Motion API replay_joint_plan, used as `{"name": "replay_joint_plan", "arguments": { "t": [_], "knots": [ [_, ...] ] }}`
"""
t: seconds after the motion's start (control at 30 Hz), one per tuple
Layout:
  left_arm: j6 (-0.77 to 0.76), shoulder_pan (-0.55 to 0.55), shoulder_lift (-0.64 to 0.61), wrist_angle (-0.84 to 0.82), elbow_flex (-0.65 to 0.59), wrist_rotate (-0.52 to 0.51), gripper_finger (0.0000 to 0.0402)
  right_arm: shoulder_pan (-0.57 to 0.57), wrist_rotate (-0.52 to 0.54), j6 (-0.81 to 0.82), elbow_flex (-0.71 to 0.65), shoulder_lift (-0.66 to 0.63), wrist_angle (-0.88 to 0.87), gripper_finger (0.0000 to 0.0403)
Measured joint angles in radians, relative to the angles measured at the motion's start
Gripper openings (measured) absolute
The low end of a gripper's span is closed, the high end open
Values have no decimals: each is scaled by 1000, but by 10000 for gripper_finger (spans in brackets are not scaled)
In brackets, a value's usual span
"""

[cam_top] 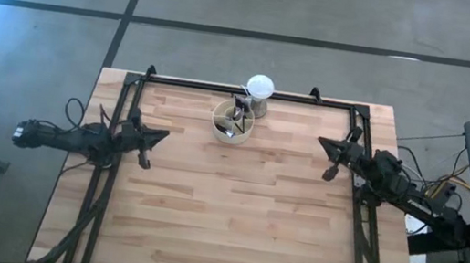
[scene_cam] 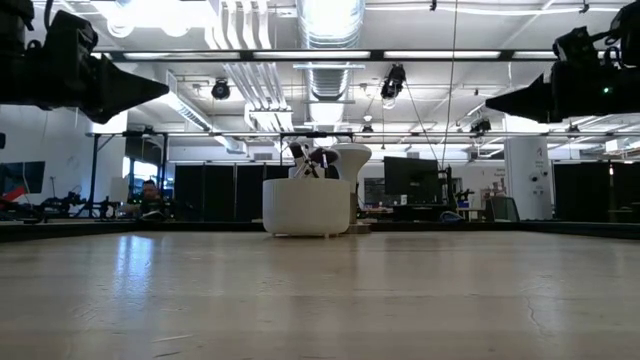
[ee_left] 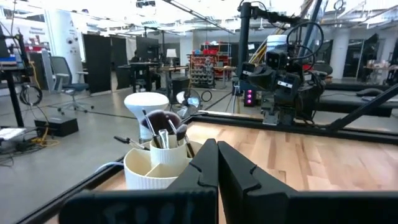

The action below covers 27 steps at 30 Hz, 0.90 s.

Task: Put items in baskets/containers
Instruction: Return to Home Position

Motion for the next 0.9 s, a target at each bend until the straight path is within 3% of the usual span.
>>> {"name": "replay_joint_plan", "arguments": {
  "t": [0.27,0.57,0.9],
  "knots": [
    [-94,0,2,-7,0,0,0,0,-10,97,0,1,29,8],
    [-99,0,2,-6,-1,0,0,0,-11,251,0,19,-2,9],
    [-100,0,2,-5,-1,0,0,0,-12,257,0,19,2,9]
  ]
}}
